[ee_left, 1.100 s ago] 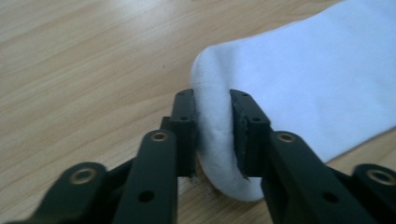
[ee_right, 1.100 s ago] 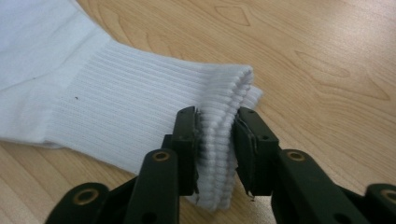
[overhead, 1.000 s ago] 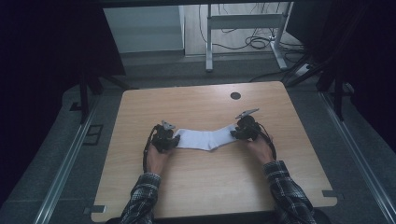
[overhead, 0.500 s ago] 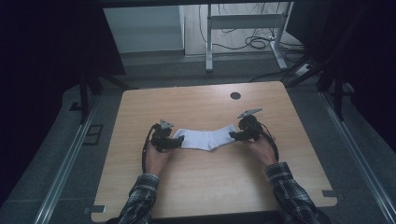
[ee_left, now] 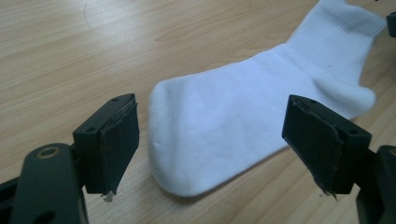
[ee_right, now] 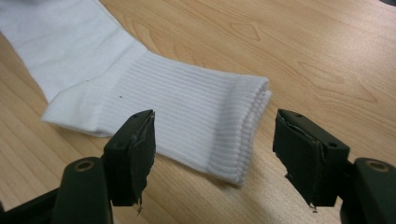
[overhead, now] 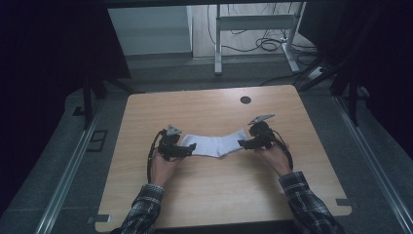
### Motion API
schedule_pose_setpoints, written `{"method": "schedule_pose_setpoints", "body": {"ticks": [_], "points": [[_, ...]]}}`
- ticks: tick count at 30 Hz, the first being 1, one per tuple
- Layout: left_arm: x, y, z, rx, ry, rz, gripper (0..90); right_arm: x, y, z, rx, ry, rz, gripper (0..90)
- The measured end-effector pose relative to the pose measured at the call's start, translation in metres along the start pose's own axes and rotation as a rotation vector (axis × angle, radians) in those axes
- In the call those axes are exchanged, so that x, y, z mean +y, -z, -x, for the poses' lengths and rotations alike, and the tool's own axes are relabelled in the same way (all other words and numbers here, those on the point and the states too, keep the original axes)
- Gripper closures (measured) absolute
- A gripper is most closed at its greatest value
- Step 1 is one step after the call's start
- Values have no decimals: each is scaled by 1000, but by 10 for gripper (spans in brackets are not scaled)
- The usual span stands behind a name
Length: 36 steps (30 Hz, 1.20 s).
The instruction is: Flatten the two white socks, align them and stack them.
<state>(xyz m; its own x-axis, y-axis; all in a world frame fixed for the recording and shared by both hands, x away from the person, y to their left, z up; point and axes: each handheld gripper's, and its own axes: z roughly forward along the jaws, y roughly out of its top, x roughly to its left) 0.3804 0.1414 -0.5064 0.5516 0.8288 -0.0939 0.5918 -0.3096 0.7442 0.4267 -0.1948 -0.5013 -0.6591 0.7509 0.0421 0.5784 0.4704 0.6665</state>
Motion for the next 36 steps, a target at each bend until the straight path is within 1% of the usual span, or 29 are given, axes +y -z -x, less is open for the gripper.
{"method": "schedule_pose_setpoints", "body": {"ticks": [7, 11, 14, 16, 21, 26, 29, 33, 36], "points": [[-3, 8, 6, -6, -16, -7, 163, -3, 8, -5, 10, 1, 1, 253], [-6, 11, 10, -2, -26, -21, 156, -5, 14, -7, 18, 4, 2, 238], [-9, 14, 11, -5, -34, -21, 145, -7, 18, -9, 22, 10, 10, 229], [-12, 17, 12, -5, -29, -24, 140, -8, 21, -10, 30, 11, 13, 218], [-20, 25, 13, -4, -37, -26, 135, -13, 29, -12, 38, 20, 13, 197], [-27, 36, 13, -5, -36, -15, 133, -18, 36, -14, 38, 32, 14, 187], [-32, 43, 13, 0, -47, -3, 129, -21, 42, -15, 40, 36, 19, 181], [-39, 52, 14, 7, -55, 1, 127, -25, 49, -17, 41, 44, 23, 171], [-45, 56, 15, 3, -53, 2, 127, -30, 54, -18, 44, 50, 28, 167]]}}
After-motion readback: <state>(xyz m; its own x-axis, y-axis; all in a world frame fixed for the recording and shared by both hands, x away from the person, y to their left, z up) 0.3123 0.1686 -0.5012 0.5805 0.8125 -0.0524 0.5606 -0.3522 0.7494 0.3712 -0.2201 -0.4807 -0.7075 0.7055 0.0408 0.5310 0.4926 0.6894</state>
